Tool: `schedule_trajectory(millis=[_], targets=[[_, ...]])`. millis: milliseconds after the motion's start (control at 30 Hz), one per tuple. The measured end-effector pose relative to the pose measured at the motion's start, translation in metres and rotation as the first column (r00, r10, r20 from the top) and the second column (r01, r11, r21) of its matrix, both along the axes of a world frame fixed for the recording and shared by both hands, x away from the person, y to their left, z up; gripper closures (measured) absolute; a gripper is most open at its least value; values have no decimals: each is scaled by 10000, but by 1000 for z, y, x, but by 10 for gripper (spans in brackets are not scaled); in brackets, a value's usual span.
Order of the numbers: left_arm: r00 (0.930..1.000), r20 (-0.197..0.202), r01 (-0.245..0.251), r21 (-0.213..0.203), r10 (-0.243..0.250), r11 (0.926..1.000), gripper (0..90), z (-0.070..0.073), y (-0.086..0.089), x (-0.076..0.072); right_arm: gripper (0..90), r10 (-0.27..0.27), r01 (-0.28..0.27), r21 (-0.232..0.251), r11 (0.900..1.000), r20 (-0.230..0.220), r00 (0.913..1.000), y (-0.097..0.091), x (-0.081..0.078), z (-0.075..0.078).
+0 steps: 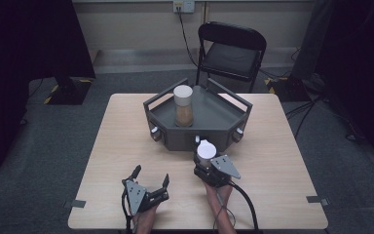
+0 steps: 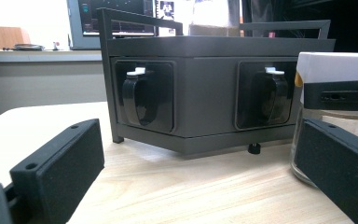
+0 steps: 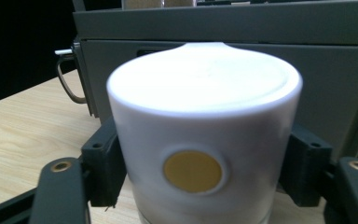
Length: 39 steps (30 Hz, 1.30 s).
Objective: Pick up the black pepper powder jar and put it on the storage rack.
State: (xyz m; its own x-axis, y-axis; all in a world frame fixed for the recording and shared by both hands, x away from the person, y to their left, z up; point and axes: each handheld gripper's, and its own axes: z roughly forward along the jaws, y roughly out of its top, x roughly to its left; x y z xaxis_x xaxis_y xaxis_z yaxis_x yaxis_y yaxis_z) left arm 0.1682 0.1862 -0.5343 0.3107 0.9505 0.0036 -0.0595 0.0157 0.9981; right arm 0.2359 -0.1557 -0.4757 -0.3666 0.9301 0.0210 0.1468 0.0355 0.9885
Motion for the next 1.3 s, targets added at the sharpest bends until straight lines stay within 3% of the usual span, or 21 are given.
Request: schedule_trajectory(millis=[267,700,1300], targets=[[10000,1,-1,-4,1,10000,7,0,0,0,301,-59,62,-208,9998,126,9999,2,-1,0],[10000,3,0,-11,0,10000,7,0,0,0,304,-124,124,-52,9999,28,9999,1,-1,3],[10000,2,-7,-16,7,10000,7,0,0,0,305,134,-132,-206,9997,83,9999,2,-6,19]])
